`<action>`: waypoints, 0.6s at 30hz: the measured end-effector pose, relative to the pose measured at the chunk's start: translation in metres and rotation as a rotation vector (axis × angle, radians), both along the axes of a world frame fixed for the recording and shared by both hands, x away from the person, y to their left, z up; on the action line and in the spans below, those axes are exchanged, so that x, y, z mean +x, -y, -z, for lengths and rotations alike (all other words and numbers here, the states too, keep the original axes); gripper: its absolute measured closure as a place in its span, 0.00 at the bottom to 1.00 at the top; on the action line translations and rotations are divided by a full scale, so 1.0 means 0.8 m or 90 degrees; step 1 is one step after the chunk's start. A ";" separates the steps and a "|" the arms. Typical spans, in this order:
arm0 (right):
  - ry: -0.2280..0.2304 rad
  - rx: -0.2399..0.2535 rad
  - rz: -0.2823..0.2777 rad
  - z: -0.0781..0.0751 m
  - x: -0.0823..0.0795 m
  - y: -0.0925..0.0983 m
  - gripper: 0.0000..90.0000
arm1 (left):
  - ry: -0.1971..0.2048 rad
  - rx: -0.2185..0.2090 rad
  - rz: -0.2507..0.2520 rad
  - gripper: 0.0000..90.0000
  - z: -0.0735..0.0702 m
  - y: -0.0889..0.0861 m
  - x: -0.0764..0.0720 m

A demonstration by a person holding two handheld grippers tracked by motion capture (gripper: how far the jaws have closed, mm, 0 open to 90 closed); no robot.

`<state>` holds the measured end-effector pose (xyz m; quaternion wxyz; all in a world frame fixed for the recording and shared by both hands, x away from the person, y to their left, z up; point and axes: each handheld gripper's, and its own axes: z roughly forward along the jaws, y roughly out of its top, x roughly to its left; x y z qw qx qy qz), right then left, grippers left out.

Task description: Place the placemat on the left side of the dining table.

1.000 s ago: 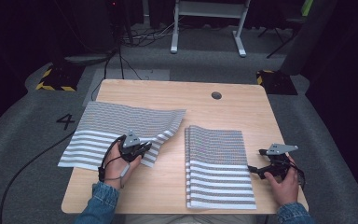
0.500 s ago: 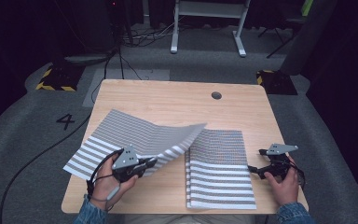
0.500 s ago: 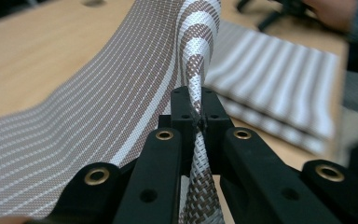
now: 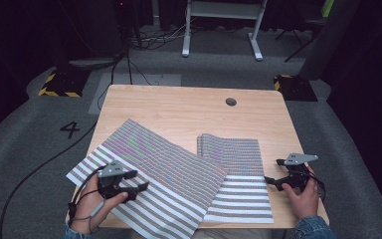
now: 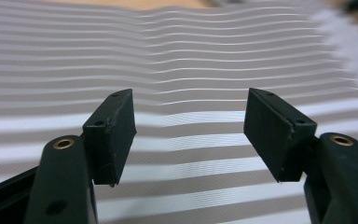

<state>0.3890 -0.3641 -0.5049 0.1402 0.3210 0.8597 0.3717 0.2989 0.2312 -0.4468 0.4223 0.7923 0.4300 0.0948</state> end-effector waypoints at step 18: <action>0.001 0.000 0.000 0.000 0.000 0.000 0.06 | -0.079 0.127 -0.294 0.30 0.055 -0.087 0.032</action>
